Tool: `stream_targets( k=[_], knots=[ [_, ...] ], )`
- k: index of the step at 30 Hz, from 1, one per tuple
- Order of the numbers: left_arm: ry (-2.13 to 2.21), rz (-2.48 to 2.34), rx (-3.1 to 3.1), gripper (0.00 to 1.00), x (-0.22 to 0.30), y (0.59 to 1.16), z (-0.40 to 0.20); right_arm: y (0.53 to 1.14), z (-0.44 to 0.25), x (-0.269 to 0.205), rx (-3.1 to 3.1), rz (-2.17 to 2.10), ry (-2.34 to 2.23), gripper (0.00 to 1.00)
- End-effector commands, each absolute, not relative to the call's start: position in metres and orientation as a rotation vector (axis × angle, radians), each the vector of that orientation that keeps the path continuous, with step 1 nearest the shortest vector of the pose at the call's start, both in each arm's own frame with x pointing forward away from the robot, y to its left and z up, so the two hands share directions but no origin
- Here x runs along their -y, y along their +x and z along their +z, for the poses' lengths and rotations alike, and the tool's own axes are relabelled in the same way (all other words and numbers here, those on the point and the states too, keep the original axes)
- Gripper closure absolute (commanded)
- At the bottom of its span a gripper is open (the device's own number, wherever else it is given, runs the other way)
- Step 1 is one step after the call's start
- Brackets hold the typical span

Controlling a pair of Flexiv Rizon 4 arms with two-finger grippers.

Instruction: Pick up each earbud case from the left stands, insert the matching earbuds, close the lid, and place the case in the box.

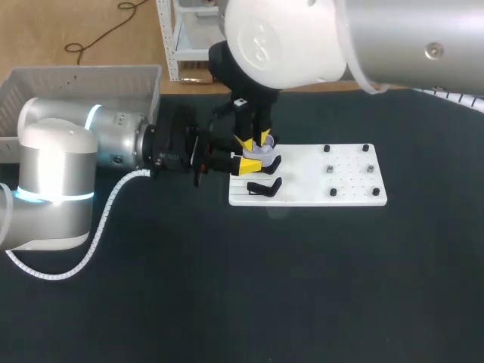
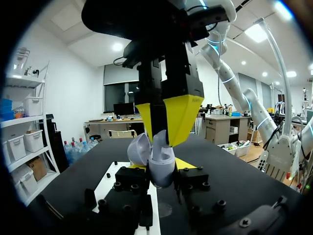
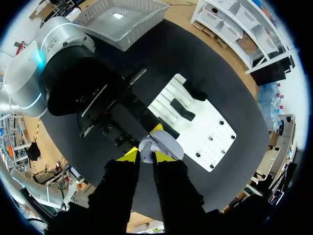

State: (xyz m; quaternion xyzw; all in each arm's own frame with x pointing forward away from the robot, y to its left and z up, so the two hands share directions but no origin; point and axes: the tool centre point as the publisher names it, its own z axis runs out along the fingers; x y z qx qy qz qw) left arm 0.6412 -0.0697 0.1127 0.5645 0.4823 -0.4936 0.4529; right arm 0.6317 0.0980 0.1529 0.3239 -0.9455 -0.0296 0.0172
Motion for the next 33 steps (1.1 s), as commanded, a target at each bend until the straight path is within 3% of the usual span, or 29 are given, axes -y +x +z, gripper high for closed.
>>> stream_targets(
  k=[1,2,3,15,33],
  knots=[
    [1.391,-1.215,-1.190,1.00,0.070,0.640,0.112,0.636,0.151,-0.099,2.921,-0.095,1.004,1.00],
    [1.391,-1.215,-1.190,1.00,0.070,0.640,0.112,0.636,0.151,-0.099,2.918,-0.096,1.005,0.59],
    [1.391,-1.215,-1.190,1.00,0.070,0.640,0.112,0.636,0.151,-0.099,2.917,-0.097,1.005,0.02],
    [1.391,-1.215,-1.190,1.00,0.070,0.640,0.112,0.628,0.179,-0.093,2.958,-0.161,1.018,0.00],
    [1.391,-1.215,-1.190,1.00,0.070,0.640,0.112,0.704,0.150,-0.052,3.262,-0.152,0.429,0.00]
  ],
)
